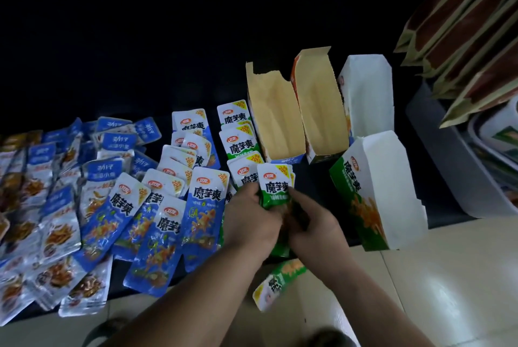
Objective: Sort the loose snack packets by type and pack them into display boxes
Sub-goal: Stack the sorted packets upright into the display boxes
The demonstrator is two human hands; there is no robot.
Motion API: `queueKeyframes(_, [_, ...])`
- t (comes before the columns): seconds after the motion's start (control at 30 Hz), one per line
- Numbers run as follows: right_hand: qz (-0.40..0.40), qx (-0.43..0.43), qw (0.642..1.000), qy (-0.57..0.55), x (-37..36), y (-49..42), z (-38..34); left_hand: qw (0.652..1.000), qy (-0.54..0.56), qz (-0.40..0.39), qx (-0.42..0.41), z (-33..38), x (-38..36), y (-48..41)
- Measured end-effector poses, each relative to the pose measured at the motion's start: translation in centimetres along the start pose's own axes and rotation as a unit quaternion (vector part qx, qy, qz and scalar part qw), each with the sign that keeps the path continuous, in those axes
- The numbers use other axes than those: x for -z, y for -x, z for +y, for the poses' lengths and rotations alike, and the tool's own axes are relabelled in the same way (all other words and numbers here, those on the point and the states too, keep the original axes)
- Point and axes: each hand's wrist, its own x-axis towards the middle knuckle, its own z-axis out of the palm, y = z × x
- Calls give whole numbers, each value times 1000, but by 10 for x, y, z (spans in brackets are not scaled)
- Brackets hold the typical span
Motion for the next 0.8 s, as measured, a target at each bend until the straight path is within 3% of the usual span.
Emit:
queueKeyframes(0.07, [14, 37, 999, 6, 1, 9, 6, 999, -29, -1, -19, -1, 3, -1])
queueKeyframes(0.17, [128, 119, 981, 86, 5, 33, 18, 1000, -16, 3, -25, -2, 6, 0])
queueKeyframes(0.2, [129, 115, 981, 91, 11, 41, 22, 1000, -10, 5, -28, -1, 6, 0])
queueKeyframes(0.23, [102, 92, 987, 77, 16, 49, 25, 1000, -7, 1, -26, -1, 7, 1])
queueKeyframes(0.3, [-32, 24, 997, 59, 20, 65, 37, 1000, -3, -26, -12, 2, 16, 11])
queueKeyframes(0.4, [-171, 65, 969, 168, 2, 80, 67, 998, -4, -57, 5, -1, 36, 35])
queueKeyframes(0.57, [-210, 225, 883, 354, -43, 54, 106, 995, 4, -85, 44, -26, 59, 70])
queueKeyframes(0.67, [-236, 210, 852, 417, -53, 38, 109, 993, 14, -94, 77, -38, 68, 81])
queueKeyframes(0.8, [-231, 162, 852, 442, -53, 35, 118, 990, 36, -92, 103, -47, 78, 86])
